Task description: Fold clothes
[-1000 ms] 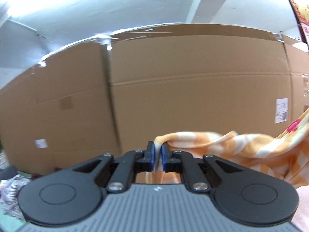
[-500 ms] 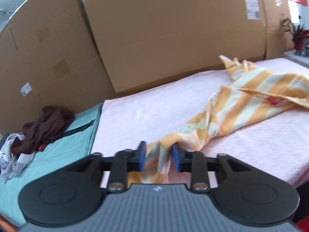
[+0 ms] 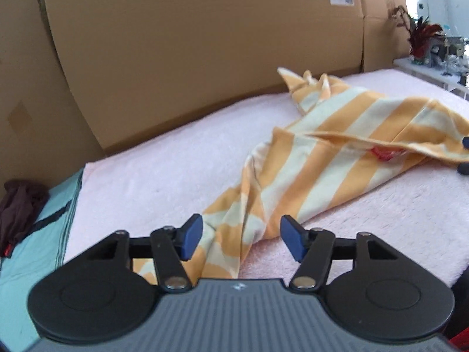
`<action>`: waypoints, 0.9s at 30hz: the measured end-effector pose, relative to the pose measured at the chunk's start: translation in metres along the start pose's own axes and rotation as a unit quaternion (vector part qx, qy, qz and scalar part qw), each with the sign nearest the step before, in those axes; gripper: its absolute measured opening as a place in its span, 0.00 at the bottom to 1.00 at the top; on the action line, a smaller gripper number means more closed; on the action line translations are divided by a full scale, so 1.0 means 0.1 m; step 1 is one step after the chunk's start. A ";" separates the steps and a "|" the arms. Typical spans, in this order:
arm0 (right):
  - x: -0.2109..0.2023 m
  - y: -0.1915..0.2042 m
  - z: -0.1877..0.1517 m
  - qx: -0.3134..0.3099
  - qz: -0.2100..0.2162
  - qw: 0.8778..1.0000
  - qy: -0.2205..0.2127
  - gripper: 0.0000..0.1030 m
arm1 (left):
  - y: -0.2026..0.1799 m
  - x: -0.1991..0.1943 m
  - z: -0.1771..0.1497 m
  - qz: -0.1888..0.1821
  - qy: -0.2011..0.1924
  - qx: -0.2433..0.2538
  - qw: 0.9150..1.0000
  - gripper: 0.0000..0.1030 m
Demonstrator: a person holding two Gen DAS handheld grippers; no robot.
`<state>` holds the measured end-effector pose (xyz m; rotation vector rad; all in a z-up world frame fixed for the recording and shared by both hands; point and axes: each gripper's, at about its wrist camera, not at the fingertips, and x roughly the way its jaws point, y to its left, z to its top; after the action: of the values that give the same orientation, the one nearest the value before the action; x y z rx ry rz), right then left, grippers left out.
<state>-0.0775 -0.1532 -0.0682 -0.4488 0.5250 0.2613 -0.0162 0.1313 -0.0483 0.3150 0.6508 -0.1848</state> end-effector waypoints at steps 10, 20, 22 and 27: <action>-0.06 -0.64 0.25 0.213 0.033 0.974 -0.075 0.11 | 0.25 -0.33 0.07 -0.015 -0.072 -0.068 0.995 0.16; -0.25 -0.92 0.37 0.260 0.017 0.958 -0.116 0.11 | 0.13 -0.60 -0.12 -0.066 -0.069 -0.031 0.995 0.27; -0.16 -0.85 0.29 0.249 0.018 0.965 -0.085 0.11 | 0.04 -0.53 -0.29 -0.077 -0.038 -0.016 0.996 0.27; 0.07 -0.65 0.05 0.206 -0.004 0.978 -0.009 0.13 | 0.04 -0.56 -0.44 -0.077 -0.030 -0.027 0.996 0.58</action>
<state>-0.0465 -0.2063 -0.0458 -0.0452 0.5425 0.1421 -0.0838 0.1540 -0.0464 0.2057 0.6192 -0.3217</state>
